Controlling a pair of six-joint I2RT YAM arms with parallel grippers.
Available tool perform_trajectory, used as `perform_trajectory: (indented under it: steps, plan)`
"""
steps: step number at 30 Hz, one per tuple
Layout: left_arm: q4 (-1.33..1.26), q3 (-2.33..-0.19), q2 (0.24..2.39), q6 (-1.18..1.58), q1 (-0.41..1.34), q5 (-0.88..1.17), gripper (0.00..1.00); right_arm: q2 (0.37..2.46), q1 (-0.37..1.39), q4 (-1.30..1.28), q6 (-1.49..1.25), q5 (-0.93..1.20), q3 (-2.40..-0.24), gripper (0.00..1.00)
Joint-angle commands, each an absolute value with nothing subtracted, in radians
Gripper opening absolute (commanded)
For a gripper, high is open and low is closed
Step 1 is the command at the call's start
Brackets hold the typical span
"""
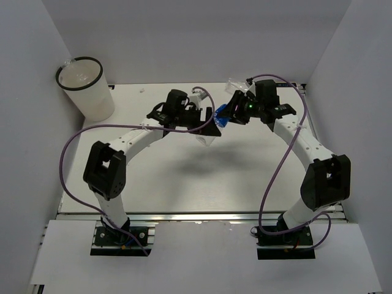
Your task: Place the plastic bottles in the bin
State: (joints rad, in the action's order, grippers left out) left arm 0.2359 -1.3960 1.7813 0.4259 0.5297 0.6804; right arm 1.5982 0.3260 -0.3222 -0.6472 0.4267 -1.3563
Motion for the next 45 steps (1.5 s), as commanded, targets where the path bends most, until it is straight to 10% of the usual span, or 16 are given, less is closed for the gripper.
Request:
perform_trajectory:
  steps: [1,7,13,19,31,33,41,45]
  plan:
    - [0.339,-1.496,1.785,0.331,0.58,0.589,0.98,1.601,0.334,-0.363,-0.634,0.476,-1.434,0.22]
    - [0.324,-1.503,1.796,0.311,0.598,0.572,0.94,1.631,0.342,-0.449,-0.606,0.474,-1.509,0.22]
    - [0.365,-1.555,1.799,0.278,0.598,0.488,0.23,1.631,0.342,-0.472,-0.563,0.451,-1.573,0.89]
    - [0.343,-1.569,1.775,0.258,0.536,0.319,0.14,1.68,0.313,-0.632,-0.552,0.336,-1.843,0.89]
    - [0.284,-1.846,1.72,0.114,0.055,-0.355,0.24,1.625,0.198,-0.63,-0.516,0.301,-1.723,0.89]
    - [0.22,-1.859,1.723,0.104,-0.009,-0.464,0.38,1.603,0.183,-0.659,-0.508,0.249,-1.694,0.89]
    - [0.091,-1.994,1.879,0.098,-0.208,-0.498,0.36,1.56,0.14,-0.661,-0.483,0.233,-1.595,0.89]
    - [0.011,-2.02,1.965,0.083,-0.233,-0.546,0.54,1.571,0.123,-0.683,-0.477,0.236,-1.614,0.89]
